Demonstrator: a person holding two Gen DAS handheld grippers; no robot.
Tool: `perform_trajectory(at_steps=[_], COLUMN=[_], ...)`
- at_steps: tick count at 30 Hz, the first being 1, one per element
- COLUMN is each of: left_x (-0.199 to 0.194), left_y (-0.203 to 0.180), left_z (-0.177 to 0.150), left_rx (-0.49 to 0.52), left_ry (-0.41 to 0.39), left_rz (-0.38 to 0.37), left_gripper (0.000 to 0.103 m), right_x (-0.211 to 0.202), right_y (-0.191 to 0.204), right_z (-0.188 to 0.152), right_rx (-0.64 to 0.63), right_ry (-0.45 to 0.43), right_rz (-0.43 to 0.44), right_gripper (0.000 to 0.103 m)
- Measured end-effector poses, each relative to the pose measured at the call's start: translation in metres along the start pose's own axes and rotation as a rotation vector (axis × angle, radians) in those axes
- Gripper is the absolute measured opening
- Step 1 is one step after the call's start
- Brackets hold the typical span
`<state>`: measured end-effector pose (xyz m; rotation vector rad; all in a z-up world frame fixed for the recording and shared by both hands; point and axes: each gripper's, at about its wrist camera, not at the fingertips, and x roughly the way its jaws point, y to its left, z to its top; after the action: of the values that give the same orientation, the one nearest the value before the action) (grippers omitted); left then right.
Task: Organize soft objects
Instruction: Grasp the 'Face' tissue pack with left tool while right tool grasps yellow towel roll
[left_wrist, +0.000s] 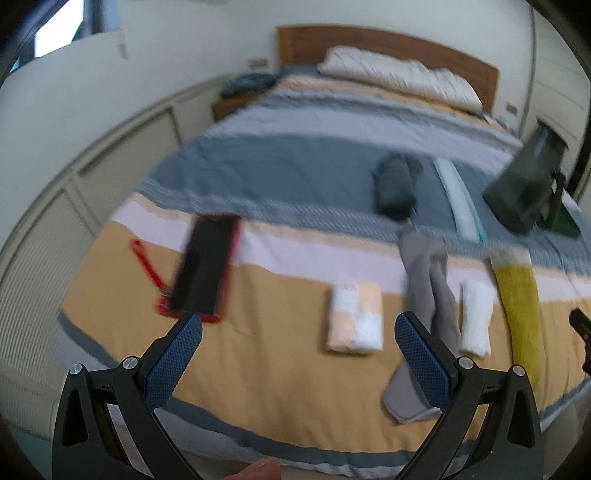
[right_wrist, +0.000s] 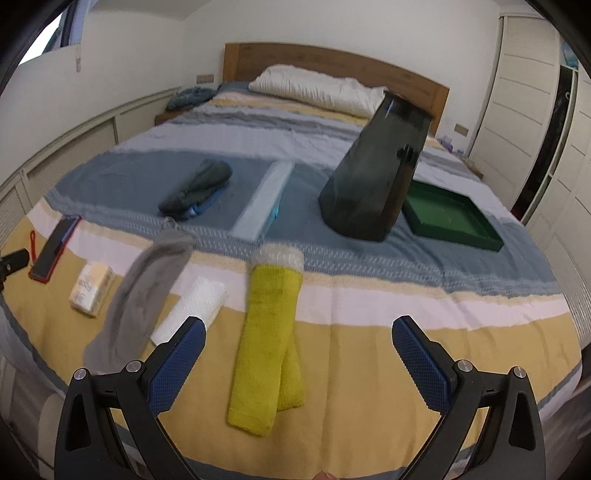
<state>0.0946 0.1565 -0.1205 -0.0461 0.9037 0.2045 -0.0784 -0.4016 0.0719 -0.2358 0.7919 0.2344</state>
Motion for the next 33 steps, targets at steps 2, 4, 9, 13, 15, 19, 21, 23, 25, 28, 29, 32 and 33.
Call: perform_trajectory(at_steps=[2,4,9,13,15,19,21,23,25,28,29,32,33], left_x=[0.014,0.024,0.053,0.072,0.082,0.100,0.107,0.112,0.117,0.122,0.122,0.124,0.124], left_y=[-0.014,-0.023,-0.037,-0.037,-0.038,-0.040,-0.040,-0.040,-0.039,-0.041,-0.042,-0.046,-0.048], left_z=[-0.003,-0.003,0.000,0.002,0.002,0.001,0.000,0.000,0.000,0.000,0.001,0.002,0.002], left_rx=[0.032,0.054,0.081,0.100,0.118,0.132,0.124,0.120,0.116,0.121,0.128,0.151,0.159], left_ry=[0.030,0.058,0.130,0.170,0.194,0.237,0.258,0.275,0.291,0.307,0.307,0.309,0.313], left_rz=[-0.028,-0.047,-0.057,-0.044,-0.031,-0.018,-0.015,-0.016,-0.012,-0.003,-0.001,0.008,0.008], left_gripper=[0.102,0.102,0.102,0.102,0.102,0.102,0.102,0.102,0.102,0.101,0.101,0.093,0.088], right_x=[0.012,0.023,0.048,0.070,0.081,0.104,0.114,0.124,0.135,0.150,0.156,0.168,0.170], right_y=[-0.001,0.000,0.002,0.006,0.009,0.010,0.011,0.011,0.012,0.012,0.012,0.012,0.012], right_z=[-0.001,0.001,0.003,0.004,0.004,0.005,0.004,0.004,0.003,0.002,0.002,0.002,0.003], right_rx=[0.000,0.002,0.006,-0.002,-0.002,-0.001,-0.004,-0.004,0.000,0.011,0.012,0.018,0.014], right_ry=[0.024,0.045,0.076,0.101,0.115,0.141,0.153,0.169,0.186,0.226,0.242,0.274,0.271], right_rz=[-0.004,-0.008,-0.014,-0.004,0.006,0.023,0.024,0.028,0.040,0.067,0.077,0.110,0.111], right_gripper=[0.103,0.103,0.103,0.103,0.103,0.103,0.103,0.103,0.102,0.092,0.088,0.071,0.066])
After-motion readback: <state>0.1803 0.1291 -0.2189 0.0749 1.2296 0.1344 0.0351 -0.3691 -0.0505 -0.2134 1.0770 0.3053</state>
